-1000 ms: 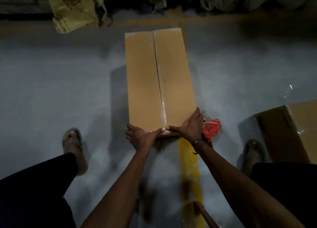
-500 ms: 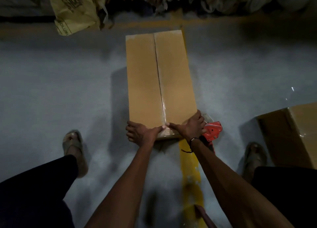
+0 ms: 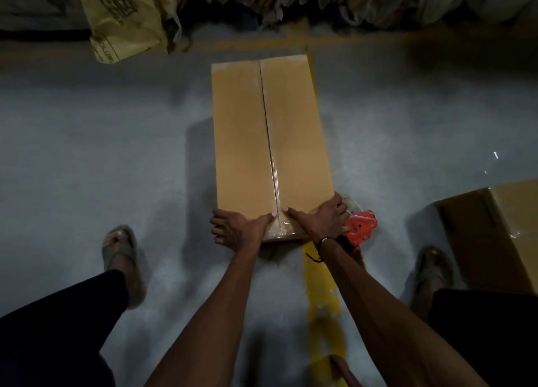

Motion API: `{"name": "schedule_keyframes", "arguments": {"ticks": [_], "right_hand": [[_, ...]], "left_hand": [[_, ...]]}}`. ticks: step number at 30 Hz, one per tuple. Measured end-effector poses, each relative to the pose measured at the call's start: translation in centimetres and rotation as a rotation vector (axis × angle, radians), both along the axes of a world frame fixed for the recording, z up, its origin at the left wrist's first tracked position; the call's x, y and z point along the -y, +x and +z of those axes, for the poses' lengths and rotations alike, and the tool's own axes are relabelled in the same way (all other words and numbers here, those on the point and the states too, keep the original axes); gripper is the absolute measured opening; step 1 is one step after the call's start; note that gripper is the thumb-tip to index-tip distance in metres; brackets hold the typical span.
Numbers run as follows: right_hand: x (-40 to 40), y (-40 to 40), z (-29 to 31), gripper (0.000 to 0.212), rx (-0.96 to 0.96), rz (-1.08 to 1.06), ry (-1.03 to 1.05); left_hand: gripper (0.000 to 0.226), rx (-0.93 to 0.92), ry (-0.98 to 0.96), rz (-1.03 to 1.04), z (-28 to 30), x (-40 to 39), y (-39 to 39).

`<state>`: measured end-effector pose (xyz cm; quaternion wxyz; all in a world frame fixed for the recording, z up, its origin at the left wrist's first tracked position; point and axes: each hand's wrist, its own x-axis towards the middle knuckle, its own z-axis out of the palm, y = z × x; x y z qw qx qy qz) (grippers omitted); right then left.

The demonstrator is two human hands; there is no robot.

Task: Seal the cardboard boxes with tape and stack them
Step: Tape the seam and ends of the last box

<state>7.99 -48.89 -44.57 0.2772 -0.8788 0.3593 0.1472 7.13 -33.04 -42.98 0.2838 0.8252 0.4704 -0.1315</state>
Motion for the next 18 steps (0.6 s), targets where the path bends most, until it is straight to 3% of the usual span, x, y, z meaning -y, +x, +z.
{"name": "schedule_keyframes", "arguments": {"ticks": [5,9,12,18], "right_hand": [[0.6,0.5,-0.3,0.121,0.057,-0.027,0.034],[-0.1,1.9,-0.2,0.134,0.204,0.007,0.043],[-0.6,3.5,-0.1,0.143,0.166,-0.02,0.06],[-0.8,4.0,-1.0,0.147,0.103,-0.034,-0.005]], "left_hand": [[0.143,0.011,-0.017,0.018,-0.4,-0.2,0.3],[0.172,0.125,0.049,-0.064,-0.8,-0.5,1.5],[0.18,0.098,0.028,-0.103,-0.3,-0.4,3.4],[0.16,0.01,0.045,-0.132,-0.5,-0.8,4.8]]}}
